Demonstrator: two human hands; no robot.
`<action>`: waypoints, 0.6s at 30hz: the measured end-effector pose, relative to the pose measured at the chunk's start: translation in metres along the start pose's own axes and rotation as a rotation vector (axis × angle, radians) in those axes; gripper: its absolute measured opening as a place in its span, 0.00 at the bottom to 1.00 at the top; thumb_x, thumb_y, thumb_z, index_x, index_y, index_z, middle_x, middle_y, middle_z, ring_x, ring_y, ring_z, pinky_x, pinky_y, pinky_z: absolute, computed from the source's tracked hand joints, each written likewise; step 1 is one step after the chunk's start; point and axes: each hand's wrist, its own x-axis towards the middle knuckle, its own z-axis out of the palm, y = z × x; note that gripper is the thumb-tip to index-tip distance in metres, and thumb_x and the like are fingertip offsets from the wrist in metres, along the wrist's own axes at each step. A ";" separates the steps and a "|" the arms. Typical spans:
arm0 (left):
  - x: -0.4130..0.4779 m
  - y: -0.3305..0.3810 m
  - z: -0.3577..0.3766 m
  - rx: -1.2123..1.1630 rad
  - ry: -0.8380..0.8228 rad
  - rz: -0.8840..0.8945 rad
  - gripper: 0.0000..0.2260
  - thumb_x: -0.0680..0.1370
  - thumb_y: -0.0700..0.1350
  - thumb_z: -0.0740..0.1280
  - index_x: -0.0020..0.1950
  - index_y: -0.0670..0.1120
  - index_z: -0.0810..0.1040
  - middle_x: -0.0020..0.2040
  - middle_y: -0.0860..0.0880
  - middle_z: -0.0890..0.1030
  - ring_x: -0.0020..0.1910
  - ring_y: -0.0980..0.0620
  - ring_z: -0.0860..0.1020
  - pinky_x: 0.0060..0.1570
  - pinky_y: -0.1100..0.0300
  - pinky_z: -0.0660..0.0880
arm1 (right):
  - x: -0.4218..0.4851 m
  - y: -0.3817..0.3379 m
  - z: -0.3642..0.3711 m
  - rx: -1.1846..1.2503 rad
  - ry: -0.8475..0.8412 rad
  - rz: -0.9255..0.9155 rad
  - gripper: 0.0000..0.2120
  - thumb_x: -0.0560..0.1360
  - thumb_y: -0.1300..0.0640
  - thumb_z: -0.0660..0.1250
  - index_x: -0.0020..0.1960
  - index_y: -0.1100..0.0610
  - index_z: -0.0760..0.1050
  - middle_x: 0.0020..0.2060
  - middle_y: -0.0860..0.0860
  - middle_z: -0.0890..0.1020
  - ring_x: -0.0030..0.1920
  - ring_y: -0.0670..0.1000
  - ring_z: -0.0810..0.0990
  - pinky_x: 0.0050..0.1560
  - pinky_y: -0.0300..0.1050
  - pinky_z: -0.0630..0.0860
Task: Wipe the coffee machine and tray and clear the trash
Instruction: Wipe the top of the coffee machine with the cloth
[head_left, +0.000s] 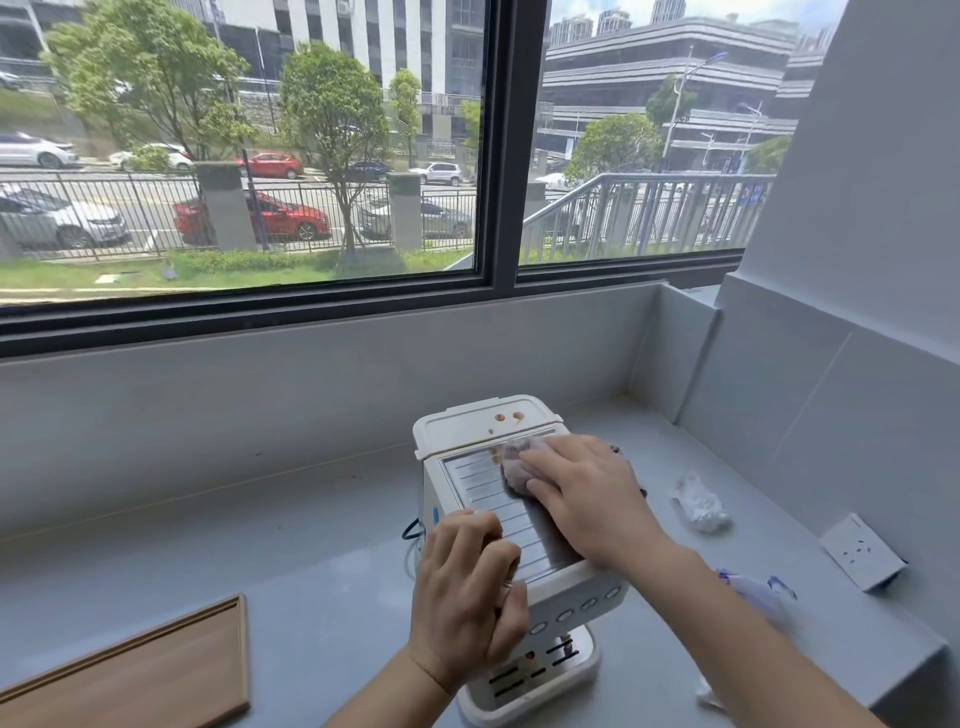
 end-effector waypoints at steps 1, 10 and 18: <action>0.000 -0.001 0.001 -0.013 0.002 0.003 0.04 0.73 0.45 0.62 0.44 0.45 0.72 0.49 0.46 0.74 0.50 0.43 0.72 0.51 0.49 0.70 | -0.010 0.000 -0.001 0.011 0.021 -0.044 0.14 0.77 0.42 0.57 0.58 0.43 0.75 0.59 0.41 0.78 0.61 0.52 0.74 0.59 0.54 0.72; -0.002 0.000 0.002 -0.004 0.014 -0.009 0.05 0.73 0.44 0.62 0.46 0.45 0.72 0.49 0.44 0.75 0.50 0.41 0.72 0.55 0.49 0.71 | 0.024 -0.015 0.004 -0.067 -0.080 0.084 0.17 0.80 0.43 0.56 0.67 0.45 0.70 0.67 0.44 0.73 0.67 0.54 0.68 0.66 0.53 0.65; -0.002 -0.001 0.003 0.003 0.027 -0.039 0.05 0.71 0.43 0.63 0.46 0.45 0.73 0.49 0.45 0.75 0.49 0.41 0.72 0.55 0.49 0.71 | 0.018 -0.005 -0.002 -0.082 -0.058 0.141 0.16 0.80 0.42 0.56 0.64 0.45 0.71 0.64 0.43 0.74 0.64 0.54 0.69 0.60 0.51 0.69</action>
